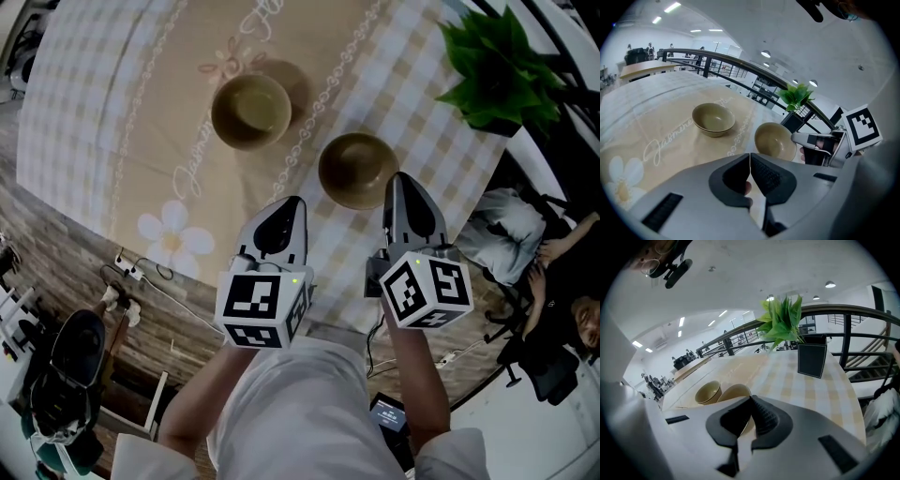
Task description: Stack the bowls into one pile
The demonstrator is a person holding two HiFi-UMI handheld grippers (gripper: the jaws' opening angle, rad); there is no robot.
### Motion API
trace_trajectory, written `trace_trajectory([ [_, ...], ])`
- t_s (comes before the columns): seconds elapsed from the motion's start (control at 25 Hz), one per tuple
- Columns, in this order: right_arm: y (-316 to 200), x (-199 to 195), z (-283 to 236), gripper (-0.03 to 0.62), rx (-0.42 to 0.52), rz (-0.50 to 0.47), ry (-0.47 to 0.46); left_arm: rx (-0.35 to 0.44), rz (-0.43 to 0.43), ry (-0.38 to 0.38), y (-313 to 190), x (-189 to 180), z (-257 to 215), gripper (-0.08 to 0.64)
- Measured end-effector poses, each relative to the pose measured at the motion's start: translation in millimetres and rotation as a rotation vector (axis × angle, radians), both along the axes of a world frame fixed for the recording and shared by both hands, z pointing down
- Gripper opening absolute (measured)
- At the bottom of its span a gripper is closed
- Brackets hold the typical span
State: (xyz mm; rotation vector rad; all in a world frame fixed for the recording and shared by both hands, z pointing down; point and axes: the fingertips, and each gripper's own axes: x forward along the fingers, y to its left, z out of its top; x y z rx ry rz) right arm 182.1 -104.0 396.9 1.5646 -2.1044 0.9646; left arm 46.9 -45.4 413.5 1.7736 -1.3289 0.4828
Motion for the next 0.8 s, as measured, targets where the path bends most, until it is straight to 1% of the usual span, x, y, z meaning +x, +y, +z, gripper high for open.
trace_trajectory([
  [0.2, -8, -12, -16, 0.037, 0.028, -0.006, 0.014, 0.017, -0.040, 0.006, -2, -19, -11, 0.023],
  [0.32, -13, -20, -25, 0.037, 0.045, -0.006, 0.004, 0.028, -0.058, 0.013, -5, -27, -16, 0.023],
  [0.44, -19, -29, -34, 0.037, 0.069, -0.021, -0.008, 0.036, -0.076, 0.021, -9, -36, -21, 0.023],
  [0.8, -35, -61, -61, 0.037, 0.103, -0.067, -0.006, 0.064, -0.122, 0.047, -21, -61, -37, 0.023],
])
